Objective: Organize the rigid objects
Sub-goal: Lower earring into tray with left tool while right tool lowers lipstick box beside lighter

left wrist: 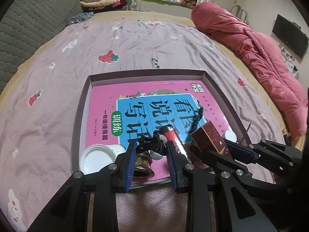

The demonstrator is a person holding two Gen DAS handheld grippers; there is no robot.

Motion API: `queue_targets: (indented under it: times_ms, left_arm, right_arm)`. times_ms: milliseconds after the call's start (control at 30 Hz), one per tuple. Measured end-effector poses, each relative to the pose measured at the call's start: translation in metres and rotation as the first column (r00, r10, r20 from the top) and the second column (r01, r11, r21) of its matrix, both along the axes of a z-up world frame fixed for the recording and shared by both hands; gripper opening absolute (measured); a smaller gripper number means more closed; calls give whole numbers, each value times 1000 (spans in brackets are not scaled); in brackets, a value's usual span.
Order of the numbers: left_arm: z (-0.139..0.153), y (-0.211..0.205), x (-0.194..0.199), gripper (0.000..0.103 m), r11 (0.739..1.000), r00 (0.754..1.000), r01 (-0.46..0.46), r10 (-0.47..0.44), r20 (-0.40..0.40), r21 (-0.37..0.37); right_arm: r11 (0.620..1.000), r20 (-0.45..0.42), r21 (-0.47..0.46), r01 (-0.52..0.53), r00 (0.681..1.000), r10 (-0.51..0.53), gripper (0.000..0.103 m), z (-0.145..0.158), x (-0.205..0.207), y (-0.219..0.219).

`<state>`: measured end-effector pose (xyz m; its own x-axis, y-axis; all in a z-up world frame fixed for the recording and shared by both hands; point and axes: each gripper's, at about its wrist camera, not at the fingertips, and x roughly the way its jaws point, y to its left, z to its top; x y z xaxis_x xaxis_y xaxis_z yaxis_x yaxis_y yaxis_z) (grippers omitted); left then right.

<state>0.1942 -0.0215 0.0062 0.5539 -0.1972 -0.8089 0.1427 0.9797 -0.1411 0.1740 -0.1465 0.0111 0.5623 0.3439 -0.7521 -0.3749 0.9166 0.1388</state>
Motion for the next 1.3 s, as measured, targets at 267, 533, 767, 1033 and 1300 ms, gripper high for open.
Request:
queue_targets:
  times_ms: [267,533,767,1033,1300]
  left_arm:
    - [-8,19,-1,31,1000,999,-31,31,-9,-6]
    - [-15,34,-1,31,998,998,-56,56,-26,-8]
    - [-18,43,-2,31,997,997,-71,70,-30,-14]
    - [-20,40,0,31,998,998,-59,59,-30,-14]
    - [-21,43,2,31,997,997,-69,68,-27,-26]
  right_arm:
    - [1000,-11,-6,-18,1000,18,21,-8,7,13]
    - [999,-37,-20,-35,999,34,21,-19,13,27]
    - [999,-35,-17,-42,999,41,21,-21,14,31]
    - [997,-35,-57,-46,998,44,21,-28,18,40]
    - [995,-33,-90,-44,999,41,21,-36,23,41]
